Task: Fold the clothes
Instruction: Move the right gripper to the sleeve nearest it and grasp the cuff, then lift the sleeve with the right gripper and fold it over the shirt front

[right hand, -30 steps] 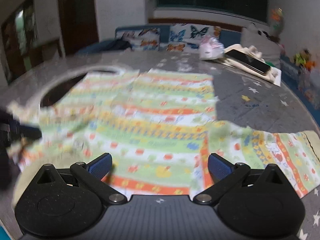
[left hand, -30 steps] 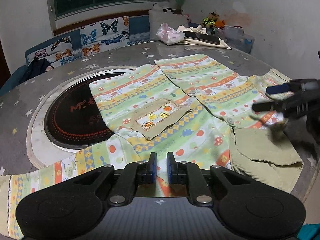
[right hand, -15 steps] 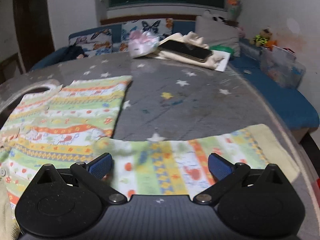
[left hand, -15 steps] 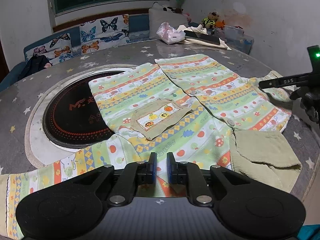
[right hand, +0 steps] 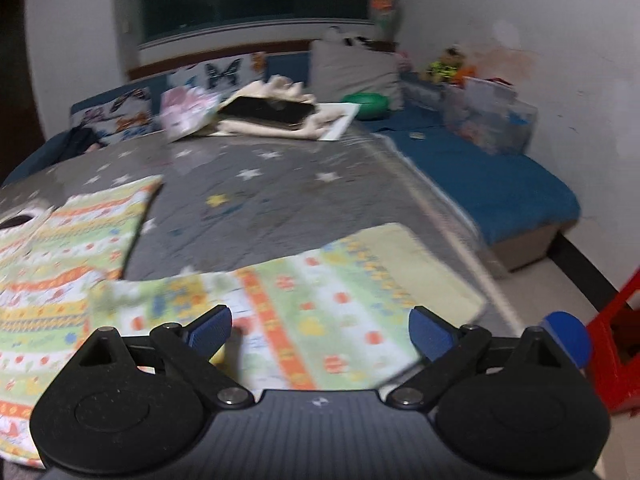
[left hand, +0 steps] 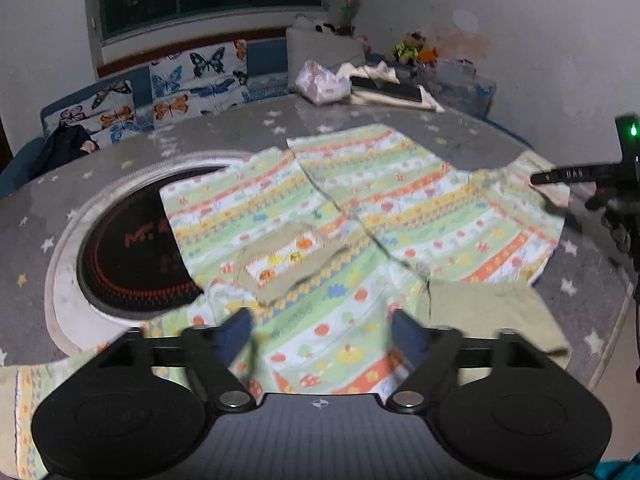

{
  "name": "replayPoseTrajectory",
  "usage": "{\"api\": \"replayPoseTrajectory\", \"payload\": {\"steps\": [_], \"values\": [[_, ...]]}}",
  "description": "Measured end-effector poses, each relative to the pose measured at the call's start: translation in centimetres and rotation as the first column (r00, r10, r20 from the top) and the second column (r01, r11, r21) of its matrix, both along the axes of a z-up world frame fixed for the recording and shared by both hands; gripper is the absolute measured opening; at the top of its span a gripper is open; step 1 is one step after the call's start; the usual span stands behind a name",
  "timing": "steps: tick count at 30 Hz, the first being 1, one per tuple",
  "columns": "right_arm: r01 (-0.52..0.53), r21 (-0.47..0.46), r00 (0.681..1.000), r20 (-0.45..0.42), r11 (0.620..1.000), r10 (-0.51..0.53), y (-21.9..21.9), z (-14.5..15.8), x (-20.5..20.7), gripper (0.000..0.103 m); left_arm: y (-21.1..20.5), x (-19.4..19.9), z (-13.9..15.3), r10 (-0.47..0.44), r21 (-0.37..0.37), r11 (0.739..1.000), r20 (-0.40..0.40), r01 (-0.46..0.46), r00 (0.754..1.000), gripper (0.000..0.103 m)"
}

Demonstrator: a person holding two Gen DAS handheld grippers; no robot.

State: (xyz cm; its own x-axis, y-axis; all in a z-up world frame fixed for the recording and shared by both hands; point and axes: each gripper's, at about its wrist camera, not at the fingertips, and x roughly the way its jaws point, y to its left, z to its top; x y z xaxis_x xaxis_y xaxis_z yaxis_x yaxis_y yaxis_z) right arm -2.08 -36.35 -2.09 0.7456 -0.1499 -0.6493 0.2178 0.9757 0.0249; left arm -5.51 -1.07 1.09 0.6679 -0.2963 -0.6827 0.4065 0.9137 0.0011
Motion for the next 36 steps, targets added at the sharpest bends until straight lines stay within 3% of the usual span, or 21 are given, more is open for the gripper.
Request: {"api": "replayPoseTrajectory", "payload": {"steps": [7, 18, 20, 24, 26, 29, 36], "values": [[0.1, -0.013, 0.995, 0.01, 0.995, -0.1, -2.7, -0.1, -0.5, 0.086, -0.9, 0.4, 1.6, -0.007, -0.001, 1.0, 0.049, 0.007, 0.999, 0.103], [0.161, 0.005, 0.987, 0.008, 0.987, -0.162, -4.5, -0.5, 0.2, 0.061, -2.3, 0.7, 1.8, -0.028, 0.007, 1.0, 0.057, 0.028, 0.998, 0.103], [0.157, 0.011, 0.988, 0.01, 0.988, -0.157, -4.6, -0.5, 0.1, 0.049, -2.3, 0.9, 1.7, -0.023, 0.005, 1.0, 0.053, 0.023, 0.998, 0.103], [0.146, 0.017, 0.989, 0.004, 0.989, -0.146, -4.6, -0.3, -0.1, 0.042, -2.3, 1.1, 1.6, -0.009, -0.002, 1.0, 0.042, 0.01, 0.999, 0.103], [0.129, 0.032, 0.992, 0.003, 0.991, -0.129, -4.6, -0.2, -0.1, 0.022, -2.3, 1.0, 1.6, -0.012, -0.007, 1.0, 0.041, 0.012, 0.999, 0.103], [0.109, 0.068, 0.994, 0.002, 0.992, -0.11, -4.5, 0.1, -0.3, 0.009, -2.5, 1.0, 1.5, -0.014, -0.005, 1.0, 0.039, 0.015, 0.999, 0.103], [0.028, 0.193, 0.998, 0.056, 0.981, -0.039, -2.9, 2.2, -1.6, 0.009, -2.4, 1.0, 1.2, -0.011, -0.003, 1.0, 0.027, 0.011, 1.0, 0.103]]}}
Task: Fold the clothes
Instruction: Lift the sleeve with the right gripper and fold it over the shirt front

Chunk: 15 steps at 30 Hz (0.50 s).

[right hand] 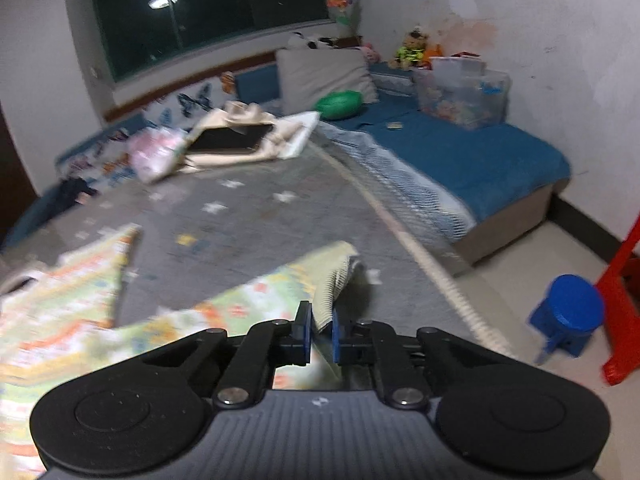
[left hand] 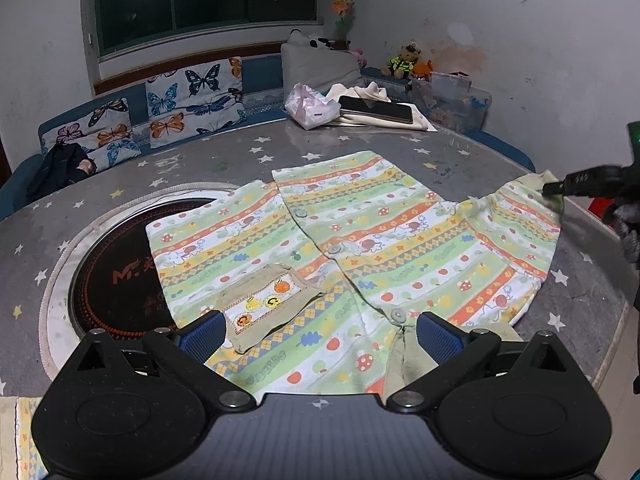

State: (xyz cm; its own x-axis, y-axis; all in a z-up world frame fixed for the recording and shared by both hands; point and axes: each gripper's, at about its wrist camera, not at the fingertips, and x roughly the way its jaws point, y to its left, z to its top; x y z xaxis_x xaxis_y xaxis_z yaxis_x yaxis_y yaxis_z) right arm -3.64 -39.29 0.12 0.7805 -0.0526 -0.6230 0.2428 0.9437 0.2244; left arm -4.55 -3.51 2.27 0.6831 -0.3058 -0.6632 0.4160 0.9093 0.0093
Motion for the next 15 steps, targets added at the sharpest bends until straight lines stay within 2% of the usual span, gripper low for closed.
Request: {"api": "replayPoseTrajectory", "payload": {"steps": [4, 9, 15], "values": [[-0.085, 0.056, 0.995, 0.058, 0.995, 0.081, 1.9, 2.3, -0.6, 0.008, 0.1, -0.1, -0.3, 0.007, -0.005, 1.0, -0.013, -0.007, 1.0, 0.103], [-0.214, 0.121, 0.969, 0.15, 0.969, 0.196, 5.1, 6.0, -0.7, 0.008, 0.3, -0.5, -0.3, 0.006, -0.003, 1.0, -0.011, -0.007, 1.0, 0.103], [-0.404, 0.155, 0.902, 0.23, 0.902, 0.364, 10.6, 9.8, -0.6, 0.008, 0.9, -0.8, -0.3, 0.021, -0.021, 1.0, -0.009, -0.021, 1.0, 0.103]]}}
